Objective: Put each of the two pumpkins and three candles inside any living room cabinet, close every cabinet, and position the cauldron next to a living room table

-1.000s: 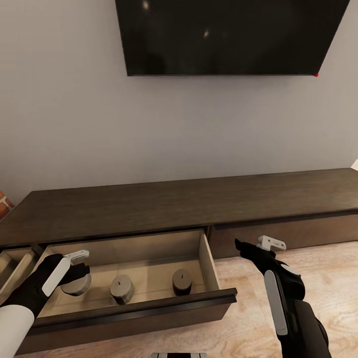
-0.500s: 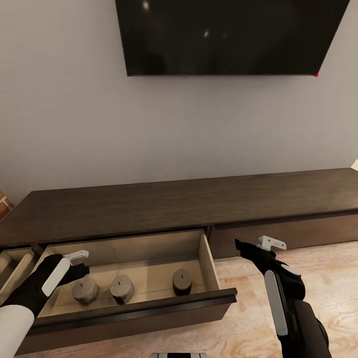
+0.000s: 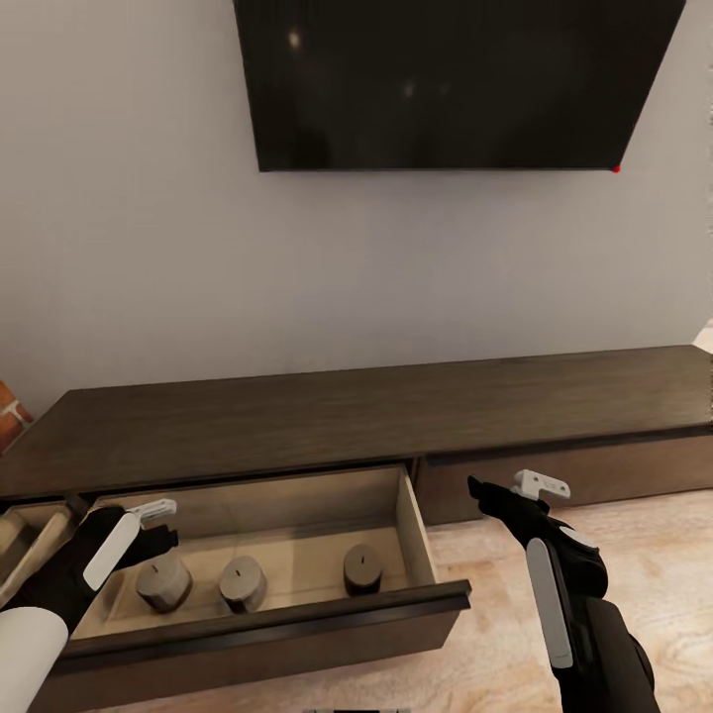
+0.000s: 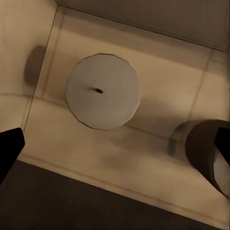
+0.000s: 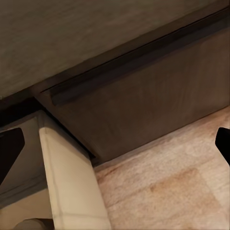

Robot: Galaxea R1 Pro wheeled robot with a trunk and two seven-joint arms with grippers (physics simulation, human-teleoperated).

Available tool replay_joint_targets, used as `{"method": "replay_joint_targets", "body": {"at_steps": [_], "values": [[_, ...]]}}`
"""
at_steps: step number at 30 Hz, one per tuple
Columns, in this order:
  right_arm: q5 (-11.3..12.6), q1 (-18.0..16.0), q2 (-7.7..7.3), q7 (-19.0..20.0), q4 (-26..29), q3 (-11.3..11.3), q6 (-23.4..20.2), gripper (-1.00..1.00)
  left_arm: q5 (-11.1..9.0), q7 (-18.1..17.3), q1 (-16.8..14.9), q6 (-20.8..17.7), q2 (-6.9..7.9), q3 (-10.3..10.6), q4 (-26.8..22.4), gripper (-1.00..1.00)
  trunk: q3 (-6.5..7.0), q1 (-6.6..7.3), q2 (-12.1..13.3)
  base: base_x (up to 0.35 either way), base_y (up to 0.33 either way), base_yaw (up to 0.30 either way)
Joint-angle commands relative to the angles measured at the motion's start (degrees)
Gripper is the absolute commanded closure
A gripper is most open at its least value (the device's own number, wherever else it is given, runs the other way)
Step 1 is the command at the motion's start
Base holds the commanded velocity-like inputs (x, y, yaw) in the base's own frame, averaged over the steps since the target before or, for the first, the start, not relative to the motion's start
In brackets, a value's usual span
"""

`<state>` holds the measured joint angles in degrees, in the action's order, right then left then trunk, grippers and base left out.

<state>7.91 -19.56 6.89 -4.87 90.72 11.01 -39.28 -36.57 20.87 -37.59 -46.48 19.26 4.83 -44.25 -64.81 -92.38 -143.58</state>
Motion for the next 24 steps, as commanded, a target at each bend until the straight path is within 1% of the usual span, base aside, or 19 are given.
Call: {"method": "replay_joint_targets", "body": {"at_steps": [1,4,6,7,8,9,10,11,13,16,19,24], "values": [[0.62,-0.04,0.02,-0.49,0.07,0.03,-0.24,-1.00,-0.61,0.51,-0.03,-0.15,0.08,0.28,-0.08,-1.00,0.18,0.03,-0.01,0.000,0.000,0.000],[0.60,-0.04,-0.01,-0.51,0.07,0.13,-0.28,-1.00,-0.58,0.41,-0.07,-0.43,0.08,0.27,-0.11,-1.00,0.84,0.11,0.03,0.000,0.000,0.000],[0.54,-0.08,0.01,-0.78,0.07,1.49,-0.35,-1.00,-0.51,0.36,-0.09,-1.10,0.03,0.27,-0.13,-1.00,1.28,0.16,0.06,0.000,0.000,0.000],[0.54,-0.11,0.02,-0.86,0.07,2.48,-0.47,-1.00,-0.49,0.35,-0.09,-1.50,-0.03,0.27,-0.18,-1.00,1.50,0.19,0.07,0.000,0.000,0.000],[0.53,-0.16,0.05,-0.95,0.05,4.95,-1.28,-1.00,-0.47,0.36,-0.10,-2.28,-0.17,0.25,-0.31,-1.00,1.73,0.21,0.09,0.000,0.000,0.000],[0.55,-0.21,0.05,-0.98,0.04,6.23,-2.00,-1.00,-0.46,0.36,-0.10,-2.58,-0.23,0.26,-0.38,-1.00,1.95,0.24,0.10,0.000,0.000,0.000],[0.57,-0.37,0.03,-1.00,-0.03,8.62,-3.77,-1.00,-0.45,0.38,-0.11,-3.02,-0.31,0.29,-0.44,-1.00,2.17,0.27,0.11,0.000,0.000,0.000],[0.59,-0.70,0.01,-1.00,-0.15,10.37,-5.21,-1.00,-0.45,0.38,-0.11,-3.31,-0.36,0.31,-0.49,-1.00,2.39,0.29,0.13,0.000,0.000,0.000],[0.60,-1.02,-0.01,-1.01,-0.34,11.93,-6.53,-1.00,-0.44,0.37,-0.11,-3.59,-0.40,0.33,-0.57,-1.00,2.83,0.34,0.15,0.000,0.000,0.000],[0.61,-1.24,-0.02,-0.99,-0.50,12.92,-7.40,-1.00,-0.41,0.34,-0.11,-3.80,-0.40,0.35,-0.65,-1.00,3.50,0.42,0.20,-0.039,0.000,0.000],[0.61,-1.34,0.02,-0.95,-0.62,13.36,-7.81,-1.00,-0.37,0.32,-0.16,-3.91,-0.37,0.35,-0.75,-1.00,3.50,0.42,0.20,-0.226,0.000,0.000],[0.62,-1.41,0.05,-0.92,-0.70,13.45,-7.96,-1.00,-0.41,0.28,-0.19,-3.96,-0.37,0.35,-0.82,-1.00,3.50,0.42,0.20,-0.310,0.000,0.000]]}}
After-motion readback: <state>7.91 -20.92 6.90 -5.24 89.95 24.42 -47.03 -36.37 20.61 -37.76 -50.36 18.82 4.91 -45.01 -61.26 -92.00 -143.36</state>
